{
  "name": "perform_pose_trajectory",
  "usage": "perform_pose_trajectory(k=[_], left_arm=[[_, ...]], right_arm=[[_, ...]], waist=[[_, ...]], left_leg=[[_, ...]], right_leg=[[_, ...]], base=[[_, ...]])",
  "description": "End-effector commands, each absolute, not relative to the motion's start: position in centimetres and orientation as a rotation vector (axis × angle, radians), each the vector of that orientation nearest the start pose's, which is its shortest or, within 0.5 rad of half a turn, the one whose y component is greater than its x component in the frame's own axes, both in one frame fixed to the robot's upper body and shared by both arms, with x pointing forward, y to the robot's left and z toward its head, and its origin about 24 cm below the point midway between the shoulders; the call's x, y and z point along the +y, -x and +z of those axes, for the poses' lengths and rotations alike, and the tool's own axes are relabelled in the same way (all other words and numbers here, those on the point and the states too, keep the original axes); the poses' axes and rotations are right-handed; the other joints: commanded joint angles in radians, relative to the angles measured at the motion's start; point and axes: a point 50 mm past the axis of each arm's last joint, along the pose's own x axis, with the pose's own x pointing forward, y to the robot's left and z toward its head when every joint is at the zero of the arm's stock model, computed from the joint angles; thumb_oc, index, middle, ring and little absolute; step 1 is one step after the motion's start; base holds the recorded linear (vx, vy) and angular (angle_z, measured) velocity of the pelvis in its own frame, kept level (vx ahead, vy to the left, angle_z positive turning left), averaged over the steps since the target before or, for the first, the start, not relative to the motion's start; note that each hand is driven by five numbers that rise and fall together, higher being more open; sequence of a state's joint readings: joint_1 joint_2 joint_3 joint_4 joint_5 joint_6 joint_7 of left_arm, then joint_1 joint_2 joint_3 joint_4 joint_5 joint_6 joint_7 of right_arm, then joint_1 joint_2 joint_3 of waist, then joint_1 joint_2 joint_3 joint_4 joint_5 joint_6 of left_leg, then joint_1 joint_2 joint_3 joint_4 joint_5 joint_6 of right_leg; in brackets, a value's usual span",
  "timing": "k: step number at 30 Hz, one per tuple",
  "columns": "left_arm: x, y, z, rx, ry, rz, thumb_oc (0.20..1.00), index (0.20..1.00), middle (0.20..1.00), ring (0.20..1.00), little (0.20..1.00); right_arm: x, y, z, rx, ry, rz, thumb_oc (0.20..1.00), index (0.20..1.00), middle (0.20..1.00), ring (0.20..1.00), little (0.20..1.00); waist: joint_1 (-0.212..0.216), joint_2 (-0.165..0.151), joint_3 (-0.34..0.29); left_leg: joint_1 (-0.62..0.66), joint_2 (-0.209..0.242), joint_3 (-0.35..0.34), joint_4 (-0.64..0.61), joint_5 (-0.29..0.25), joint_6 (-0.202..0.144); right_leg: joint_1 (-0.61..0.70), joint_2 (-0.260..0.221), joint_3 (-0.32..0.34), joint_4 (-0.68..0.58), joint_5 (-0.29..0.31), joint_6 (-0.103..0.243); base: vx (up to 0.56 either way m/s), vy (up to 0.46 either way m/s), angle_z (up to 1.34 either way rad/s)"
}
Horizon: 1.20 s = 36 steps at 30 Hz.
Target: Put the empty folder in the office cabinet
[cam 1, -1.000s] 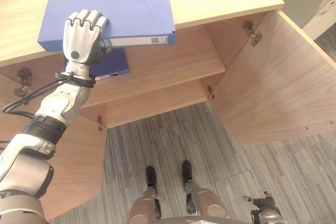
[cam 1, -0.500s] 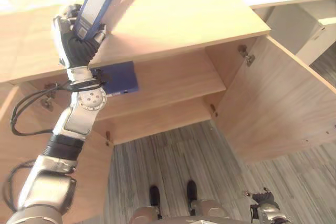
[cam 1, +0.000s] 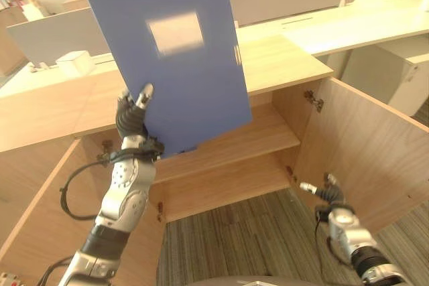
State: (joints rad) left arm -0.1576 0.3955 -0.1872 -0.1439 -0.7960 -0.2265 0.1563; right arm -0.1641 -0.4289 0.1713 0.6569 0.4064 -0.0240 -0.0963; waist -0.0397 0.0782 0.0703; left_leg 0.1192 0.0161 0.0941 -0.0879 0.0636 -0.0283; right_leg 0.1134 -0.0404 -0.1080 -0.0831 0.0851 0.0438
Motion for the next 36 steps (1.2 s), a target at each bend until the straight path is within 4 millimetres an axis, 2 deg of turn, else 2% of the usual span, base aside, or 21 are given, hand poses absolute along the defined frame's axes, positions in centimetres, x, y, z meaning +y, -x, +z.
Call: perform_pose_trajectory(k=[1,2,3,6,7,9,10,11,14,15,16,17,19,20,21,23,25,26,27,29,36], left_arm=[[18.2,-27.4,14.9,-0.407,0.413,-0.205,0.200,0.200,0.200,0.200,0.200],[18.6,-27.1,14.2,-0.367,0.406,-0.214,0.200,0.200,0.200,0.200,0.200],[18.6,-27.1,14.2,-0.367,0.406,-0.214,0.200,0.200,0.200,0.200,0.200],[18.7,-27.1,13.2,-0.294,0.417,-0.247,0.200,0.200,0.200,0.200,0.200],[18.7,-27.1,13.2,-0.295,0.418,-0.247,0.200,0.200,0.200,0.200,0.200],[18.2,-27.1,13.5,-0.291,0.425,-0.288,0.200,0.200,0.200,0.200,0.200],[17.5,-26.9,13.7,-0.281,0.428,-0.333,0.200,0.200,0.200,0.200,0.200],[17.2,-26.9,13.8,-0.276,0.433,-0.356,0.200,0.200,0.200,0.200,0.200],[16.5,-26.7,14.2,-0.278,0.444,-0.410,0.200,0.200,0.200,0.200,0.200],[16.5,-26.7,14.2,-0.278,0.444,-0.409,0.200,0.200,0.200,0.200,0.200],[15.9,-26.6,14.6,-0.283,0.449,-0.440,0.200,0.200,0.200,0.200,0.200],[15.6,-26.5,14.7,-0.288,0.456,-0.451,0.200,0.200,0.200,0.200,0.200],[15.0,-26.3,15.0,-0.295,0.471,-0.469,0.200,0.200,0.200,0.200,0.200],[15.0,-26.3,15.0,-0.295,0.471,-0.469,0.200,0.200,0.200,0.200,0.200],[14.5,-26.3,15.3,-0.311,0.489,-0.479,0.200,0.200,0.200,0.200,0.200],[14.2,-26.3,15.4,-0.321,0.513,-0.472,0.200,0.200,0.200,0.200,0.200],[14.0,-26.3,15.3,-0.324,0.531,-0.465,0.200,0.200,0.200,0.200,0.200],[14.0,-26.3,15.3,-0.324,0.531,-0.465,0.200,0.200,0.200,0.200,0.200],[13.7,-26.1,15.2,-0.323,0.551,-0.466,0.200,0.200,0.200,0.200,0.200],[13.7,-26.1,15.1,-0.323,0.566,-0.461,0.200,0.200,0.200,0.200,0.200],[13.7,-26.0,14.7,-0.318,0.577,-0.446,0.200,0.200,0.200,0.200,0.200]], right_arm=[[-26.3,-28.4,-0.5,0.295,-0.053,-0.236,1.000,1.000,1.000,1.000,1.000],[-26.6,-29.9,2.7,0.165,-0.111,-0.224,1.000,1.000,1.000,1.000,1.000],[-26.6,-29.9,2.7,0.165,-0.112,-0.224,1.000,1.000,1.000,1.000,1.000],[-27.4,-32.4,8.7,-0.049,-0.228,-0.193,1.000,1.000,1.000,1.000,1.000],[-27.5,-32.5,8.7,-0.050,-0.229,-0.192,1.000,1.000,1.000,1.000,1.000],[-27.0,-33.4,10.5,-0.098,-0.267,-0.153,1.000,1.000,1.000,1.000,1.000],[-25.7,-34.0,11.7,-0.130,-0.300,-0.075,1.000,1.000,1.000,1.000,1.000],[-24.4,-34.2,12.1,-0.142,-0.331,-0.012,1.000,1.000,1.000,1.000,1.000],[-20.2,-33.9,12.5,-0.147,-0.385,0.186,1.000,1.000,1.000,1.000,1.000],[-20.2,-33.9,12.4,-0.147,-0.385,0.186,1.000,1.000,1.000,1.000,1.000],[-16.5,-33.2,12.4,-0.132,-0.442,0.348,1.000,1.000,1.000,1.000,1.000],[-14.8,-32.7,12.4,-0.127,-0.467,0.420,1.000,1.000,1.000,1.000,1.000],[-12.0,-31.8,12.3,-0.117,-0.520,0.523,1.000,1.000,1.000,1.000,1.000],[-12.0,-31.8,12.2,-0.116,-0.520,0.524,1.000,1.000,1.000,1.000,1.000],[-9.3,-31.1,11.5,-0.082,-0.573,0.590,1.000,1.000,1.000,1.000,1.000],[-7.0,-30.4,11.0,-0.051,-0.604,0.646,1.000,1.000,1.000,1.000,1.000],[-5.3,-29.8,10.4,-0.019,-0.624,0.687,1.000,1.000,1.000,1.000,1.000],[-5.3,-29.8,10.4,-0.019,-0.624,0.687,1.000,1.000,1.000,1.000,1.000],[-3.9,-29.1,10.0,0.005,-0.632,0.730,1.000,1.000,1.000,1.000,1.000],[-3.2,-28.6,9.8,0.016,-0.646,0.757,1.000,1.000,1.000,1.000,1.000],[-2.7,-28.0,9.8,0.017,-0.642,0.795,1.000,1.000,1.000,1.000,1.000]], waist=[[0.012,-0.069,-0.039],[0.018,-0.075,-0.043],[0.018,-0.075,-0.042],[0.033,-0.091,-0.045],[0.032,-0.091,-0.044],[0.039,-0.100,-0.043],[0.045,-0.109,-0.044],[0.048,-0.113,-0.043],[0.053,-0.121,-0.042],[0.053,-0.121,-0.042],[0.057,-0.124,-0.040],[0.057,-0.124,-0.039],[0.060,-0.125,-0.038],[0.060,-0.125,-0.038],[0.064,-0.124,-0.035],[0.069,-0.123,-0.034],[0.074,-0.123,-0.032],[0.074,-0.123,-0.032],[0.078,-0.123,-0.031],[0.083,-0.126,-0.030],[0.089,-0.132,-0.033]], left_leg=[[-0.022,0.055,0.005,0.001,-0.071,-0.062],[-0.021,0.054,0.003,0.001,-0.071,-0.062],[-0.021,0.054,0.003,0.001,-0.071,-0.062],[-0.022,0.054,-0.004,0.001,-0.071,-0.063],[-0.022,0.054,-0.005,0.001,-0.071,-0.063],[-0.024,0.054,-0.008,0.001,-0.068,-0.065],[-0.026,0.055,-0.009,0.001,-0.067,-0.066],[-0.028,0.056,-0.008,0.001,-0.066,-0.066],[-0.032,0.058,-0.010,0.001,-0.063,-0.067],[-0.032,0.058,-0.010,0.001,-0.063,-0.067],[-0.035,0.058,-0.010,0.001,-0.061,-0.067],[-0.036,0.058,-0.010,0.001,-0.061,-0.066],[-0.039,0.058,-0.010,0.001,-0.061,-0.065],[-0.039,0.058,-0.010,0.001,-0.061,-0.065],[-0.041,0.058,-0.011,0.001,-0.061,-0.063],[-0.044,0.057,-0.012,0.001,-0.060,-0.062],[-0.048,0.056,-0.014,0.001,-0.060,-0.061],[-0.048,0.056,-0.014,0.001,-0.060,-0.061],[-0.052,0.055,-0.016,0.001,-0.061,-0.060],[-0.055,0.054,-0.017,0.001,-0.061,-0.059],[-0.058,0.050,-0.021,0.001,-0.064,-0.056]], right_leg=[[0.016,-0.117,0.026,0.070,-0.160,0.104],[0.018,-0.118,0.023,0.070,-0.160,0.105],[0.019,-0.118,0.023,0.070,-0.160,0.105],[0.022,-0.121,0.015,0.070,-0.158,0.110],[0.022,-0.121,0.015,0.070,-0.158,0.110],[0.021,-0.121,0.011,0.075,-0.159,0.112],[0.020,-0.122,0.010,0.077,-0.157,0.113],[0.019,-0.123,0.010,0.077,-0.156,0.114],[0.014,-0.124,0.008,0.077,-0.153,0.114],[0.014,-0.124,0.008,0.077,-0.153,0.114],[0.010,-0.123,0.009,0.079,-0.151,0.113],[0.008,-0.124,0.009,0.079,-0.150,0.113],[0.005,-0.125,0.010,0.078,-0.148,0.112],[0.005,-0.125,0.010,0.078,-0.148,0.112],[0.000,-0.126,0.010,0.077,-0.146,0.111],[-0.002,-0.128,0.012,0.079,-0.146,0.109],[-0.005,-0.128,0.011,0.078,-0.146,0.107],[-0.005,-0.128,0.011,0.078,-0.146,0.107],[-0.007,-0.129,0.012,0.078,-0.146,0.105],[-0.009,-0.131,0.009,0.078,-0.147,0.104],[-0.009,-0.134,0.006,0.077,-0.146,0.104]], base=[[0.02,0.007,0.13],[0.01,0.006,0.08],[0.02,0.012,0.06],[0.02,0.008,0.05],[0.01,0.004,0.05],[0.01,-0.004,0.06],[0.01,-0.005,0.10],[0.01,-0.007,0.10],[0.01,-0.006,0.07],[0.00,0.001,0.08],[0.00,0.007,0.07],[0.00,0.010,0.04],[0.00,0.000,0.00],[0.00,0.000,0.00],[0.01,0.015,0.03],[0.01,0.022,0.04],[0.00,0.000,0.00],[0.00,0.000,0.00],[0.00,0.000,0.00],[0.00,0.000,0.00],[0.00,0.005,0.02]])
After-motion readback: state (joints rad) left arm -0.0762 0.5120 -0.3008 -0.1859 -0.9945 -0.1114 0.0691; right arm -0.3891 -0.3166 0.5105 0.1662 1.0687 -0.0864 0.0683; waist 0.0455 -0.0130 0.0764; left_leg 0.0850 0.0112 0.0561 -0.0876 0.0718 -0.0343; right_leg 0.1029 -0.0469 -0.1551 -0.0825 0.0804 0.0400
